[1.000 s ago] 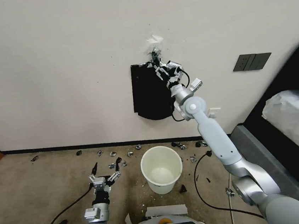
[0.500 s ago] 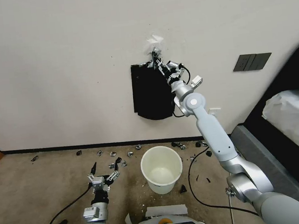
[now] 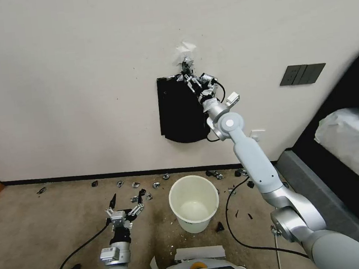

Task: Place a trash bag onto the trash bin.

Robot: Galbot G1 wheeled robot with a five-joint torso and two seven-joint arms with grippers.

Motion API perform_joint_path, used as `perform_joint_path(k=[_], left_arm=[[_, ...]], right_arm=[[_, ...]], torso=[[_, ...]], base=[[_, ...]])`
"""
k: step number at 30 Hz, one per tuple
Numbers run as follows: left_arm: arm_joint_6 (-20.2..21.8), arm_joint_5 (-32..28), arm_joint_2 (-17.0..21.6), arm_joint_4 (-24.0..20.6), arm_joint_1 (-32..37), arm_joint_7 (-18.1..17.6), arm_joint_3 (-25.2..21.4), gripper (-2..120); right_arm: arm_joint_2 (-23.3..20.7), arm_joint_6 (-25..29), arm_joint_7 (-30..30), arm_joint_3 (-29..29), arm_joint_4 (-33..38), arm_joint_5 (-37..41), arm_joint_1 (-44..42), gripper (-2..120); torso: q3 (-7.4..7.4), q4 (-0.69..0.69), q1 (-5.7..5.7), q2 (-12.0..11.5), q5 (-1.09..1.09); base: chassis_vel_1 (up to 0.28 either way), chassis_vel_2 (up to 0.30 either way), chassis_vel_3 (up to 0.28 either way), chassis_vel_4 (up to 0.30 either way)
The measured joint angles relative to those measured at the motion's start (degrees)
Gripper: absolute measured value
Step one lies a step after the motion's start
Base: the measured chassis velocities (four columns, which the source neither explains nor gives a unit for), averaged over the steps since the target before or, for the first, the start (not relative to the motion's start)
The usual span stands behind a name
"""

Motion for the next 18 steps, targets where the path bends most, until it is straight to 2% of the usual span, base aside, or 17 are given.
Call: perform_joint_path(k=[18], left_arm=[[-0.09, 0.03, -0.39, 0.01, 0.46, 0.06, 0.05, 100]], right_arm=[[0.14, -0.47, -1.19, 0.5, -0.94, -0.58, -1.89, 100]], torso=[[0.0, 0.0, 0.0, 0.0, 0.0]], base=[[0.0, 0.0, 0.0, 0.0]])
